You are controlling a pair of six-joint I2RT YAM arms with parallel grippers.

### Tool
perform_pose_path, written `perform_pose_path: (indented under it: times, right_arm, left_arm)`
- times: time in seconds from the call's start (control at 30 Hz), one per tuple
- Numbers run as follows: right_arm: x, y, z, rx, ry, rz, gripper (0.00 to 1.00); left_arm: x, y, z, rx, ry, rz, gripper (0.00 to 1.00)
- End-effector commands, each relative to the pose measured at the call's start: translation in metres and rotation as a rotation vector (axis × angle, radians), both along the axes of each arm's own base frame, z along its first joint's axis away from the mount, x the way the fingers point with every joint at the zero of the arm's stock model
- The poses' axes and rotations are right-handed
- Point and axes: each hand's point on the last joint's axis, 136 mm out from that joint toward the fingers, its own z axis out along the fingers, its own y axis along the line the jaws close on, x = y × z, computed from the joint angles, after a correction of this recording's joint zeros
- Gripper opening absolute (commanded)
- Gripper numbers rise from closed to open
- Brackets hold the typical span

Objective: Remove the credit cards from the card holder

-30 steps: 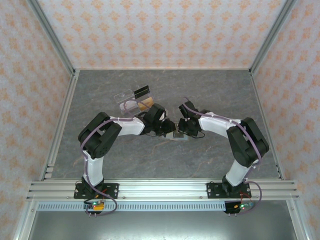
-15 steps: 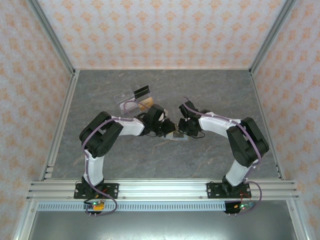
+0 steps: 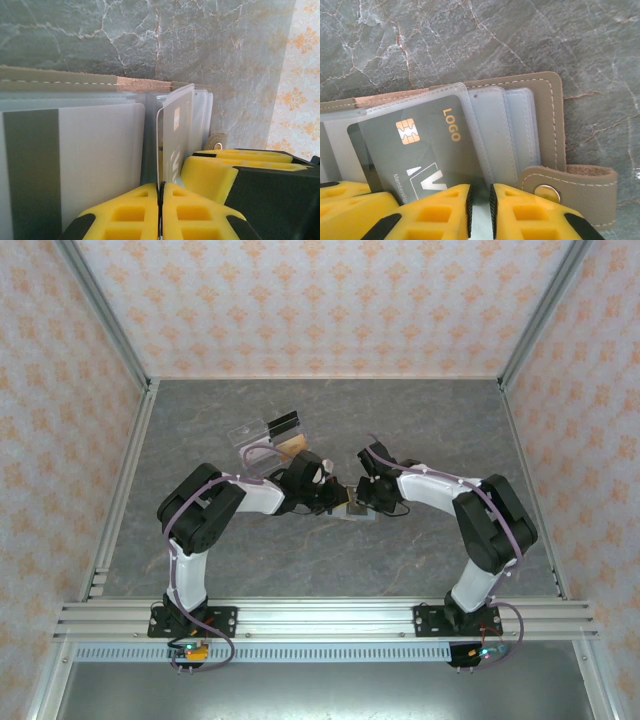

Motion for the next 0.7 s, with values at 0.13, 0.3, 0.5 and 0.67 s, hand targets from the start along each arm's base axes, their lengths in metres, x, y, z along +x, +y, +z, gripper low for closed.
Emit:
perform_pose_path:
  times: [0.13, 0.3, 0.5, 0.67]
  right_arm:
    - [-0.012, -0.027, -0.022, -0.112, 0.058, -0.063, 0.19]
    - [-0.01, -0.028, -0.019, -0.102, 0.05, -0.074, 0.19]
    - [-0.008, -0.025, -0.016, -0.085, 0.043, -0.071, 0.19]
    - [0.002, -0.015, 0.008, -0.023, -0.027, -0.041, 0.19]
  left_arm:
    - [0.005, 0.009, 0.032, -0.061, -0.069, 0.008, 0.08]
    - [0.003, 0.018, 0.031, -0.047, -0.071, 0.009, 0.07]
    - [0.001, 0.026, 0.024, -0.023, -0.057, 0.015, 0.07]
    - [0.002, 0.024, 0.021, -0.03, -0.044, 0.008, 0.07]
